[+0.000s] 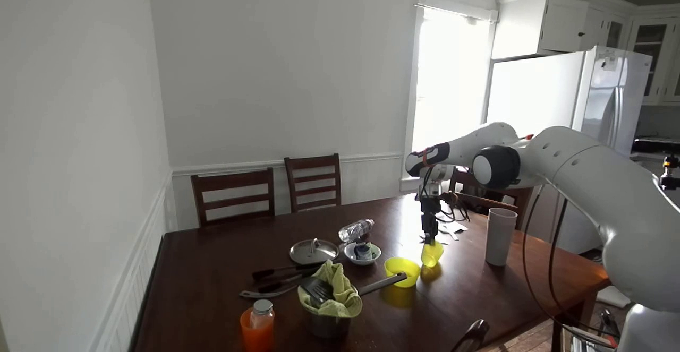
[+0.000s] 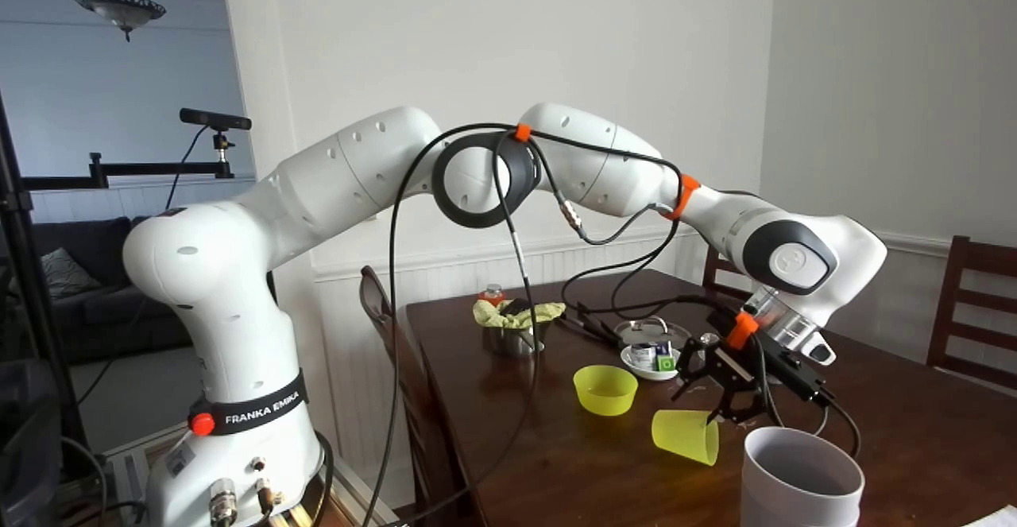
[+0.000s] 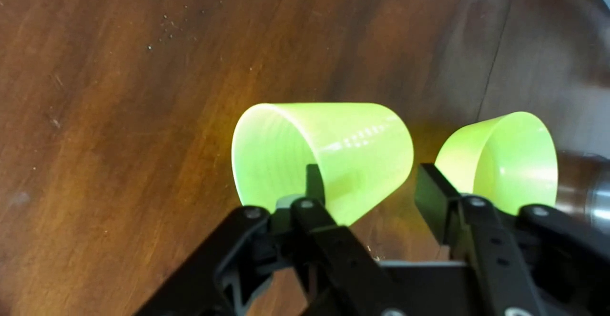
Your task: Put the yellow cup in the yellow bowl then put the spoon in the yellow cup
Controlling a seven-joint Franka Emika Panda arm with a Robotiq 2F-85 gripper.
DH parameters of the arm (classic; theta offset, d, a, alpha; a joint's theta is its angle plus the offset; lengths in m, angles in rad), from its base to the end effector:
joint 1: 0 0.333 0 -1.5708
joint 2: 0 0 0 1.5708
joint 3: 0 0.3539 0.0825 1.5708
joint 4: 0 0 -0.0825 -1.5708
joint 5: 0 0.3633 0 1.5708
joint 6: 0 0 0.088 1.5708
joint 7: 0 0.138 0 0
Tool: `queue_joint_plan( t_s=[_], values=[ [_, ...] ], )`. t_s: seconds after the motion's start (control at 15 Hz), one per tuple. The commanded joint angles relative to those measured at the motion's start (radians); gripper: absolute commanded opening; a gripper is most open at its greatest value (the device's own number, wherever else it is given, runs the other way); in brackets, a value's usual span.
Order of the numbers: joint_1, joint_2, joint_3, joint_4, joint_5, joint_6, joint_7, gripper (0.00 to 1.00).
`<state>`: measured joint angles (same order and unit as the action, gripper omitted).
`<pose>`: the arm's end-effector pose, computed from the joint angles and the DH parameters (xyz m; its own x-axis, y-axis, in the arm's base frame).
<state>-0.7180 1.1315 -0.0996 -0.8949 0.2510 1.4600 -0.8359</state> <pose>0.5366 -0.4812 0.1623 0.9638 0.0726 -0.2566 -0.0636 -0.8719 -0.4855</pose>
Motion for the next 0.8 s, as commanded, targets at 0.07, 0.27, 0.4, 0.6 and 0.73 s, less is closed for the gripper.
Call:
queue_joint_plan(
  t_s=[0.07, 0.27, 0.4, 0.6, 0.73],
  values=[
    [0.018, -0.055, 0.003, -0.027, -0.009, -0.043, -0.017, 0.16],
    [0.042, -0.089, 0.0, -0.05, -0.013, -0.045, -0.018, 0.04],
    [0.062, -0.117, -0.002, -0.069, -0.019, -0.04, -0.024, 0.0],
    [0.088, -0.127, -0.009, -0.071, -0.03, -0.047, -0.021, 0.04],
    [0.101, -0.122, -0.016, -0.069, -0.039, -0.041, -0.013, 0.29]
  ],
)
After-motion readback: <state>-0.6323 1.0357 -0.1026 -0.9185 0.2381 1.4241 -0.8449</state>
